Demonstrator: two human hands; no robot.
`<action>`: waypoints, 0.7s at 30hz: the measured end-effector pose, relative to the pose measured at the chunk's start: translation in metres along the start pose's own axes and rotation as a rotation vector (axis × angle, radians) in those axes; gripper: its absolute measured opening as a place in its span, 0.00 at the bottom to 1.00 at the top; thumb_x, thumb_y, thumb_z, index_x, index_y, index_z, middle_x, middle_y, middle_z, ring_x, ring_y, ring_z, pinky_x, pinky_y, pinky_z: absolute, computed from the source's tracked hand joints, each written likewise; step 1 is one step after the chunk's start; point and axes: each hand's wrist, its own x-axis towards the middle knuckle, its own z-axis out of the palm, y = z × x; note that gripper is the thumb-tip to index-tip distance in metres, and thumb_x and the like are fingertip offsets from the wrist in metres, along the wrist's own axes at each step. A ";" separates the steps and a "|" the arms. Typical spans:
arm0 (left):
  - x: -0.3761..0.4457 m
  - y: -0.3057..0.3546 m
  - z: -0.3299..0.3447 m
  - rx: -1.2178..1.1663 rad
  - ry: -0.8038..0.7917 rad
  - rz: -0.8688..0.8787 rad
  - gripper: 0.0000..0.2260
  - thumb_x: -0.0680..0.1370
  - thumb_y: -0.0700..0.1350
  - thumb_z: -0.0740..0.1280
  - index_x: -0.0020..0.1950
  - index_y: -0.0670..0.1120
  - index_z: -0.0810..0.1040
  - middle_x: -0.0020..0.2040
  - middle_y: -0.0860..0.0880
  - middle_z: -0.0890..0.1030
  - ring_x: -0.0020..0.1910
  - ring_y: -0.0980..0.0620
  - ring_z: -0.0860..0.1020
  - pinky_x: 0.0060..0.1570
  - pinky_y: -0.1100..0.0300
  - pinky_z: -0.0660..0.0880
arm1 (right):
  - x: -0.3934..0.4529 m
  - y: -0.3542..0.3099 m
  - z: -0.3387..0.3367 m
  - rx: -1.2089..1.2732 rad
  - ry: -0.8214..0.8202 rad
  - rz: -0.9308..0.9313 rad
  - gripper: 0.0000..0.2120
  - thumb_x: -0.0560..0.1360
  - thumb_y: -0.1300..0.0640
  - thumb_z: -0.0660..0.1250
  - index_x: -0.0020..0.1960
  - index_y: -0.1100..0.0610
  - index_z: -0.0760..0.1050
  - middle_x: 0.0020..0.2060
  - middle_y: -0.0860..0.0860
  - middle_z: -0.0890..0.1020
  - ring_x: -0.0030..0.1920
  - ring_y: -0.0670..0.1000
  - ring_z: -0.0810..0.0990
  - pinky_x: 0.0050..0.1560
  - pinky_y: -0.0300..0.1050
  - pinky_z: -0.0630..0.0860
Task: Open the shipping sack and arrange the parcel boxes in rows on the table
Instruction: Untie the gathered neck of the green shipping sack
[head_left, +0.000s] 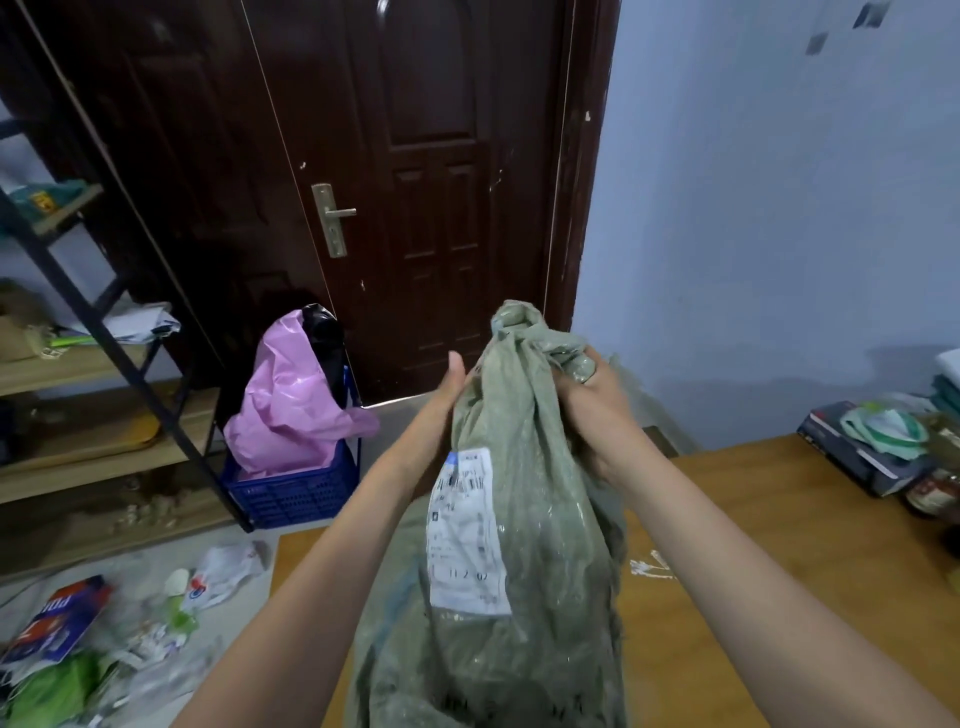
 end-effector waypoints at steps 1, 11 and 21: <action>-0.002 -0.006 0.000 0.147 -0.043 0.006 0.18 0.77 0.63 0.58 0.59 0.54 0.77 0.59 0.48 0.82 0.52 0.56 0.82 0.57 0.59 0.76 | 0.001 0.000 0.001 -0.002 0.023 -0.006 0.11 0.74 0.55 0.73 0.55 0.51 0.79 0.48 0.50 0.86 0.50 0.50 0.85 0.51 0.46 0.82; 0.005 -0.032 0.013 0.468 0.082 0.164 0.16 0.66 0.35 0.78 0.50 0.47 0.82 0.47 0.51 0.86 0.48 0.56 0.83 0.47 0.64 0.77 | -0.010 -0.007 0.030 -0.004 0.030 -0.011 0.04 0.78 0.59 0.68 0.51 0.54 0.79 0.39 0.46 0.85 0.40 0.43 0.85 0.37 0.35 0.79; 0.013 -0.038 0.014 0.345 0.173 0.162 0.09 0.73 0.27 0.65 0.44 0.39 0.80 0.34 0.54 0.84 0.41 0.58 0.82 0.40 0.67 0.77 | -0.022 -0.013 0.033 -0.656 0.013 -0.172 0.25 0.75 0.57 0.62 0.70 0.46 0.63 0.66 0.47 0.63 0.65 0.47 0.67 0.71 0.47 0.63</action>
